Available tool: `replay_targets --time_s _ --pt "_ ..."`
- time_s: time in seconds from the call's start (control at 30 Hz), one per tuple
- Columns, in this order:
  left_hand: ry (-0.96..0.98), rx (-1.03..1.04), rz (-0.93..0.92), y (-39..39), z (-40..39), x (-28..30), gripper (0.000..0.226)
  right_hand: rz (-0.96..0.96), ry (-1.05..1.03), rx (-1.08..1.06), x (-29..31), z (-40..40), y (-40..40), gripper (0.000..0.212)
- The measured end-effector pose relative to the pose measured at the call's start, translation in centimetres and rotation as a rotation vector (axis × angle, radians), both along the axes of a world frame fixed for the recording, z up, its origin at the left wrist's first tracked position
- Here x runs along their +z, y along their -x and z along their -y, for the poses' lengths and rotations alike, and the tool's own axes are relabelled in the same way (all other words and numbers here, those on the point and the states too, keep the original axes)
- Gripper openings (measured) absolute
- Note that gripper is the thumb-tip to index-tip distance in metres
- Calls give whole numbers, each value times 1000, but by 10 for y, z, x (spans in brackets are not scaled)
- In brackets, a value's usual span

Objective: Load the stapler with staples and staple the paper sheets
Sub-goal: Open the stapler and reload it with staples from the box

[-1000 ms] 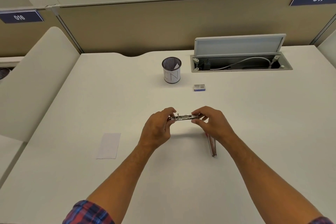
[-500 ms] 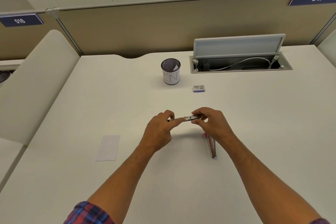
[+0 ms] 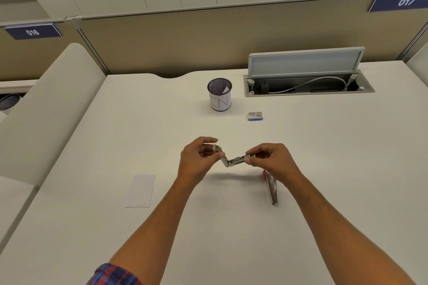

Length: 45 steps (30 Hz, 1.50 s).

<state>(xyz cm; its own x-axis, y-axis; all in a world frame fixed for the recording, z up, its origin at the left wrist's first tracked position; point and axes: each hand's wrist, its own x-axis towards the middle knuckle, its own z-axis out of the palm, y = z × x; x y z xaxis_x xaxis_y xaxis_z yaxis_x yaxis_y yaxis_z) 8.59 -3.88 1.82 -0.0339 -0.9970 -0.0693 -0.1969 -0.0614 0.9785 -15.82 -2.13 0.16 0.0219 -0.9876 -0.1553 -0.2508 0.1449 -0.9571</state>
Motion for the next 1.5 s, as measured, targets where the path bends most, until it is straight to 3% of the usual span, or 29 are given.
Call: replay_targets --time_s 0.07,0.23,0.3,0.37,0.53,0.73,0.93,1.1,1.23,1.5 --pt "-30 -15 -16 8 -6 -4 42 56 -16 25 1 -1 -9 17" --pt "-13 -95 151 26 -28 -22 65 187 -46 -18 5 -1 -25 15" --pt "-23 -81 180 28 -32 -24 57 203 -37 11 8 -2 -28 18" --pt "-5 -87 194 29 -34 -25 34 218 -23 61 10 -3 -29 22" --pt "-76 -129 65 34 -39 -28 24 103 -48 16 8 -4 -31 42" --pt "-149 -128 3 37 -47 -29 18 106 -53 27 0 -15 -41 19" --pt "-196 -169 -70 37 -49 -27 16 85 -59 -72 -5 -16 -46 29" --pt "-275 -130 -251 39 -49 -29 22 38 -36 -119 -7 -14 -46 36" --pt "-345 -103 -359 36 -50 -32 29 57 -48 -91 -9 -15 -42 23" --pt "-363 -93 -347 32 -55 -37 30 109 -71 -74 -15 -22 -47 15"
